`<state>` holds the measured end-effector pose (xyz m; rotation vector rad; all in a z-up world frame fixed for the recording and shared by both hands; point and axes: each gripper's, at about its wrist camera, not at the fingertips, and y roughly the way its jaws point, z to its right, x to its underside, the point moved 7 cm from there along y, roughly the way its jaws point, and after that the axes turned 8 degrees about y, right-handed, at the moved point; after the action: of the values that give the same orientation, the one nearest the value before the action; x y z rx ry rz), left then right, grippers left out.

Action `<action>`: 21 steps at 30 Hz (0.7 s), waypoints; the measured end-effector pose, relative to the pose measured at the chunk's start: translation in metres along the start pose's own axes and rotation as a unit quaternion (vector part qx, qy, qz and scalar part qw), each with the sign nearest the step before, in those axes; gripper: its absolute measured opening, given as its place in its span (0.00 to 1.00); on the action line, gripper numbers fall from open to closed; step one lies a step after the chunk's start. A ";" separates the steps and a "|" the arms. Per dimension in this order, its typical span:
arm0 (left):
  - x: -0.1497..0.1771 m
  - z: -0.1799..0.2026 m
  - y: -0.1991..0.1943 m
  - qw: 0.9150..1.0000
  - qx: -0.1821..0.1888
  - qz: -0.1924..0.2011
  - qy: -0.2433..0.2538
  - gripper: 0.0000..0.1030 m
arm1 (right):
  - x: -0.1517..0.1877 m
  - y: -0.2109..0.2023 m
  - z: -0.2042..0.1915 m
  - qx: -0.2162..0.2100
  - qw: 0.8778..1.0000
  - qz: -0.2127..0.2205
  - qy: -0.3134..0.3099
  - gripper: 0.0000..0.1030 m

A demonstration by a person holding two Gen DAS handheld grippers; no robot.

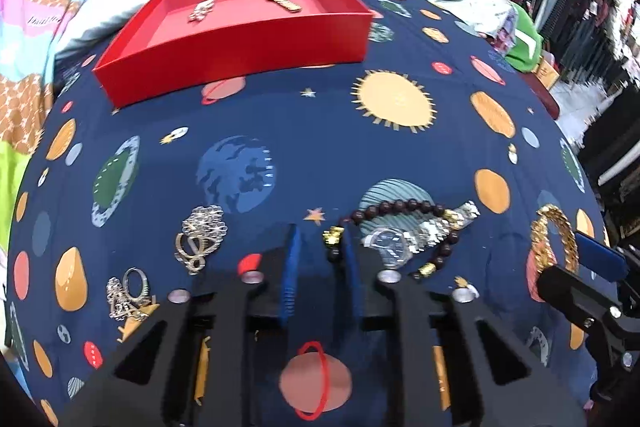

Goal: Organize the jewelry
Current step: 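Grasp the black bead bracelet with the left tool while the right tool holds the bangle, then carry bead bracelet and gold bangle into the red tray and open both tools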

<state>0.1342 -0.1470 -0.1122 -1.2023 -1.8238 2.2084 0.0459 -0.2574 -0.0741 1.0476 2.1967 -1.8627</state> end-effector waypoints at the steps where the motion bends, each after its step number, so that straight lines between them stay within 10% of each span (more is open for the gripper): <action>1: 0.000 0.004 0.001 1.000 0.003 0.001 0.009 0.09 | 0.000 0.000 0.000 0.000 1.000 -0.001 0.000 0.55; 21: -0.021 -0.005 -0.064 0.994 0.090 0.046 -0.048 0.07 | -0.007 -0.003 -0.018 -0.013 1.000 0.006 -0.014 0.55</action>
<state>0.1242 -0.1333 -0.0465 -1.1878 -1.5859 2.4591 0.0556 -0.2445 -0.0637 1.0213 2.1875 -1.8275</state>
